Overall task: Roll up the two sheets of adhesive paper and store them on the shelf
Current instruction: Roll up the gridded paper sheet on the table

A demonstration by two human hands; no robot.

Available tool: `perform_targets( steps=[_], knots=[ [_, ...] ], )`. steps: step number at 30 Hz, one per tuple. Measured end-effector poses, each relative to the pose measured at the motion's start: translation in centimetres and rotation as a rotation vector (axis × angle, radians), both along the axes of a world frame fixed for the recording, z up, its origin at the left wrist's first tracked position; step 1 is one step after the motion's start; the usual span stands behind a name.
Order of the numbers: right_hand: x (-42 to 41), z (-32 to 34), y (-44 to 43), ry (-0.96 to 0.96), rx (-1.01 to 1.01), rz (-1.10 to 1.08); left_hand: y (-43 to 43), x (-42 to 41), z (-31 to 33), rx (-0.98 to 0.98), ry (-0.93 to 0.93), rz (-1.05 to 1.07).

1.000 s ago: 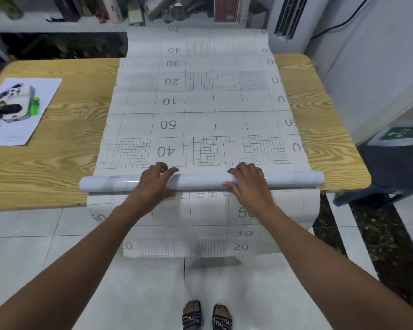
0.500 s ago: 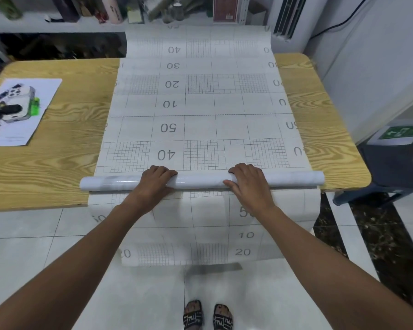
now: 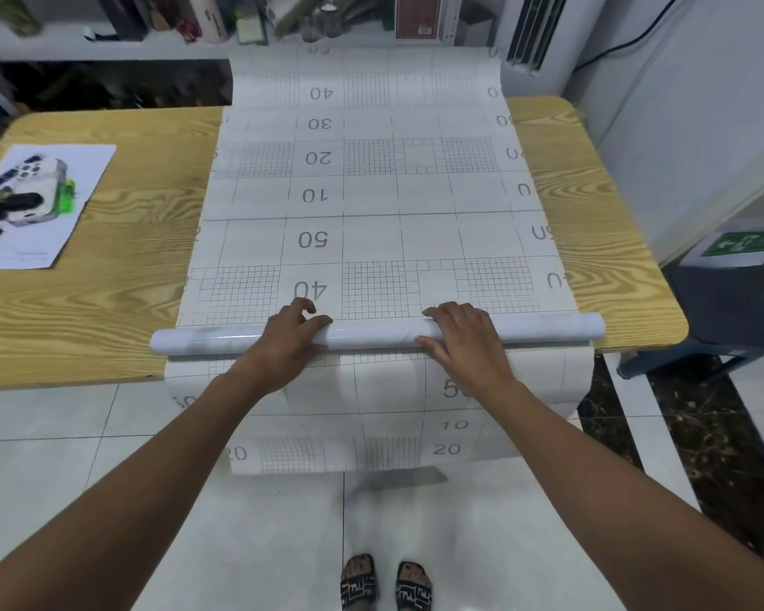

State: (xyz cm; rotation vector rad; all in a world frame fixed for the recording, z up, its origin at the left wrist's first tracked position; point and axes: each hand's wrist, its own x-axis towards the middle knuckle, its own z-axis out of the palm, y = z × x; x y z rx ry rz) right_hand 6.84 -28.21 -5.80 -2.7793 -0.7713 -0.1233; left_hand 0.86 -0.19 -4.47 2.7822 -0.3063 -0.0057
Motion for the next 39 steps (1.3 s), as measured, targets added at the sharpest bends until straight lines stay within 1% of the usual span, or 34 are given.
perform_targets(
  steps=[5,10,19,23,28,32,35,39],
  knots=[
    [-0.12,0.18,0.03,-0.008,0.024,0.012,0.07,-0.05,0.21,0.02,0.013,-0.036],
    [-0.22,0.3,-0.06,-0.013,0.025,0.021,-0.12,0.14,0.25,0.021,0.02,0.021],
    [-0.33,-0.24,-0.06,-0.029,0.004,0.046,-0.02,0.12,0.15,0.029,0.047,0.052],
    [-0.03,0.0,0.01,-0.013,0.035,0.054,-0.12,0.22,0.2,0.048,0.061,0.084],
    [0.4,-0.17,0.0,-0.018,0.009,0.072,-0.03,0.03,0.04,0.05,0.097,0.101],
    [0.36,0.01,0.31,-0.033,-0.037,0.054,-0.08,-0.4,0.11,-0.002,0.032,0.062],
    [0.27,0.11,0.4,-0.038,-0.051,0.038,-0.11,-0.51,0.27,-0.013,0.04,0.087],
    [0.17,0.17,0.4,-0.003,-0.054,0.033,-0.03,-0.42,-0.03,0.009,0.045,0.052]
  ],
)
